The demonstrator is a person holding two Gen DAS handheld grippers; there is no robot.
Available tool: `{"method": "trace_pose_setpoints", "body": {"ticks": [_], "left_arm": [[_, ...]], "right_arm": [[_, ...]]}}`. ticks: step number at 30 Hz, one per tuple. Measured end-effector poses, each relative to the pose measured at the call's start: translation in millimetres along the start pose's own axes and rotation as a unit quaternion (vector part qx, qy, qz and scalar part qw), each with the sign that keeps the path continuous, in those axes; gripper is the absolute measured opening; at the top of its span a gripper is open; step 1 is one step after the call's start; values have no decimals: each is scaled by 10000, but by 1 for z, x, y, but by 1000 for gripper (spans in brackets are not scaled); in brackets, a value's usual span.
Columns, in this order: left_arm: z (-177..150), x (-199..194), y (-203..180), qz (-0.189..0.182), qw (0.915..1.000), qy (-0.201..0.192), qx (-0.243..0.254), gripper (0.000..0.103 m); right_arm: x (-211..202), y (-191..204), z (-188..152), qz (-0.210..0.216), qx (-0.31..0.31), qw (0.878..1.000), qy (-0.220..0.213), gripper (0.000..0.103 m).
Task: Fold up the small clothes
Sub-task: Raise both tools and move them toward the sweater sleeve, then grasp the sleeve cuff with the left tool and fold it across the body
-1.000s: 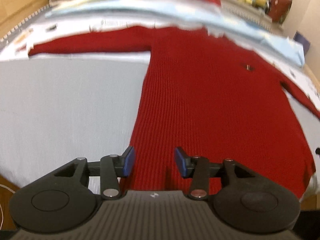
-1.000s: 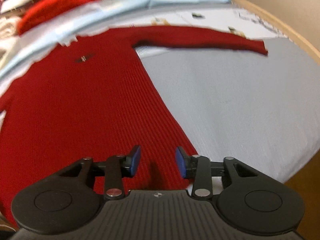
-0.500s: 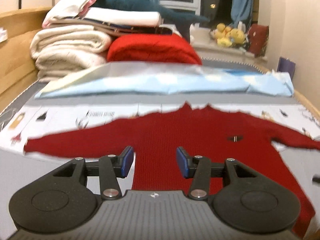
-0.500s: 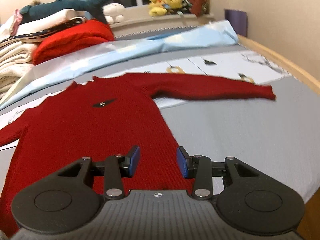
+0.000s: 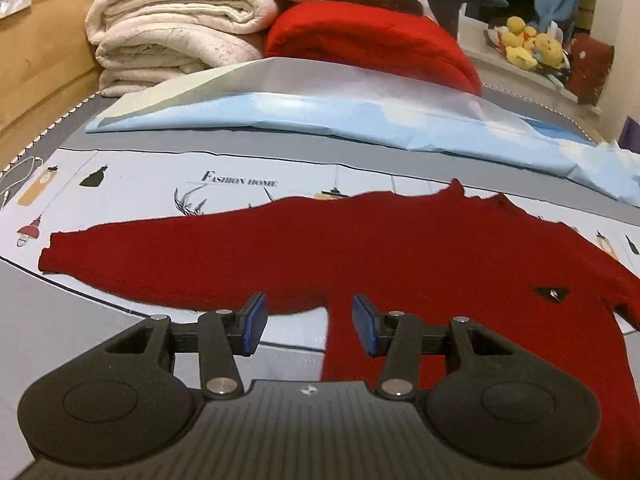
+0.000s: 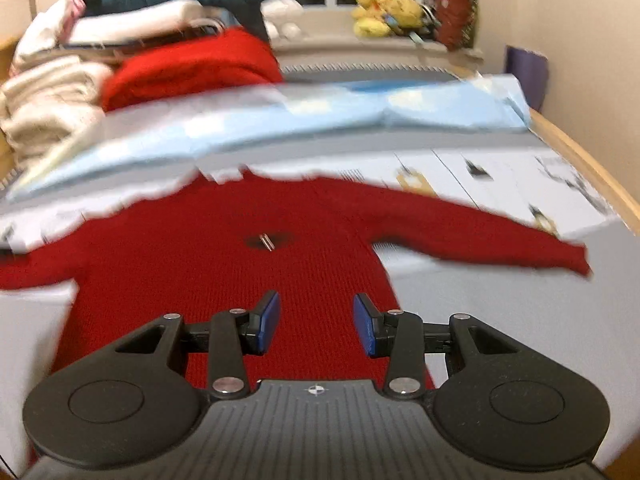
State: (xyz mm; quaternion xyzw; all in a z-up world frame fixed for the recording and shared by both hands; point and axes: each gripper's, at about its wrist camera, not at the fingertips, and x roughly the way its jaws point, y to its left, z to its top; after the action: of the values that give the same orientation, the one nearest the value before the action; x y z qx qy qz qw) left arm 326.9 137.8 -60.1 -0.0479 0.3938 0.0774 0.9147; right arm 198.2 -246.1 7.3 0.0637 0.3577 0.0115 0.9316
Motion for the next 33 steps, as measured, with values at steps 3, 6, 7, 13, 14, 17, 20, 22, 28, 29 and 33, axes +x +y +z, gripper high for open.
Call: {"method": "trace_pose_setpoints", "body": {"ticks": [3,6,7,13,14,17,20,22,28,29,33], "left_arm": [[4,9,8,59,10000,31,-49,52],[2,20,18,155,9998,92,-88,52],[3,25,22,191,9997,126,-97,52],[-2,51,76,470,9975,269,-457,48],[-2,54,88,481,9966,262,-620,45],[0,65,130,645,9890,282,-1298,42],[1,73,166,739,9757,146,-2059,42],[1,81,182,877,9675,146,-2368,43],[-11,108,222,691,9278,422,-3641,45],[-14,112,226,612,9214,457,-3810,45],[-16,122,234,515,9127,547,-4018,45]], "right_arm": [[14,30,34,398,-28,9987,-307,42],[33,53,51,641,-175,9968,-452,42],[41,60,53,702,-236,9961,-476,42],[92,76,17,829,-420,9957,-5,21],[100,77,11,909,-326,9952,134,17],[115,89,1,1133,-358,9922,373,16],[123,102,-3,1292,-678,9882,468,16],[130,106,-8,1388,-780,9853,614,16],[148,111,-14,1406,-892,9809,1002,17],[150,111,-15,1402,-871,9806,1056,18],[161,113,-21,1531,-675,9756,1423,19]]}}
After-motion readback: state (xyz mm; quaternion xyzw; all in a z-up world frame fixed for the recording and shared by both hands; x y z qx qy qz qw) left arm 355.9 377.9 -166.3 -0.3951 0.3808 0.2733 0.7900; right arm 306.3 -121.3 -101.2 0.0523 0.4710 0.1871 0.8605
